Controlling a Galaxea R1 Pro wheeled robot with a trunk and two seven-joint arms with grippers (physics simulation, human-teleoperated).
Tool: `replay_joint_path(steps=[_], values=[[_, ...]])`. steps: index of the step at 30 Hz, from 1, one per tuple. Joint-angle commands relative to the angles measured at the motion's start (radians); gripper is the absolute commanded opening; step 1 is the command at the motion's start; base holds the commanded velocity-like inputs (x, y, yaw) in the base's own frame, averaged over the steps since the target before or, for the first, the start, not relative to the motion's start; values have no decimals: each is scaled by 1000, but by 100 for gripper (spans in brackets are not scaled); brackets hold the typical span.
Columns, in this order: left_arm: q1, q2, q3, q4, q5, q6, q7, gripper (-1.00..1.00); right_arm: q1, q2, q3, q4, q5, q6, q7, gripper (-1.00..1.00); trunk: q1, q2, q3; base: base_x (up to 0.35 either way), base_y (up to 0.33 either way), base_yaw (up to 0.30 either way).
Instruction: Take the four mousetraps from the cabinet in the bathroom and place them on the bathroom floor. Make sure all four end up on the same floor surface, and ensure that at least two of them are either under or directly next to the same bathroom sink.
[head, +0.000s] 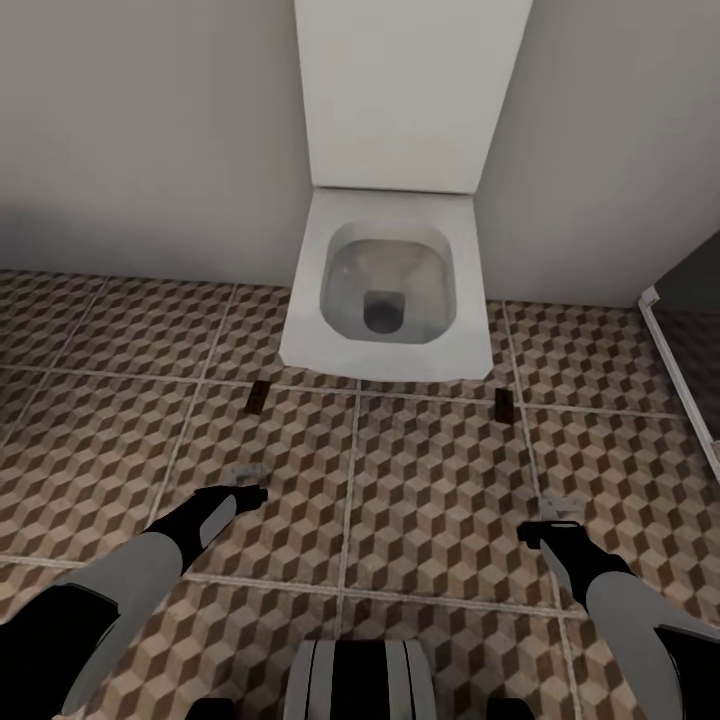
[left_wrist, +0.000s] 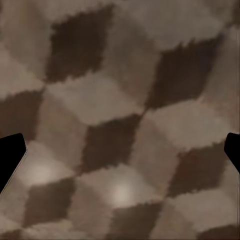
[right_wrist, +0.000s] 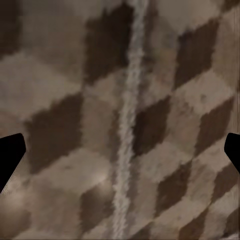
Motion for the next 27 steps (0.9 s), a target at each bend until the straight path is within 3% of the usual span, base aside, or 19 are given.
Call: replay_joint_path(steps=[1, 27], values=[[0, 1, -9, -3, 11, 5, 7, 100, 0, 1, -6, -2, 10, 5, 0, 100, -1, 0, 3, 0, 0, 0], [0, -1, -10, 3, 9, 4, 8, 100, 0, 1, -6, -2, 10, 5, 0, 100, -12, 6, 104, 0, 0, 0]])
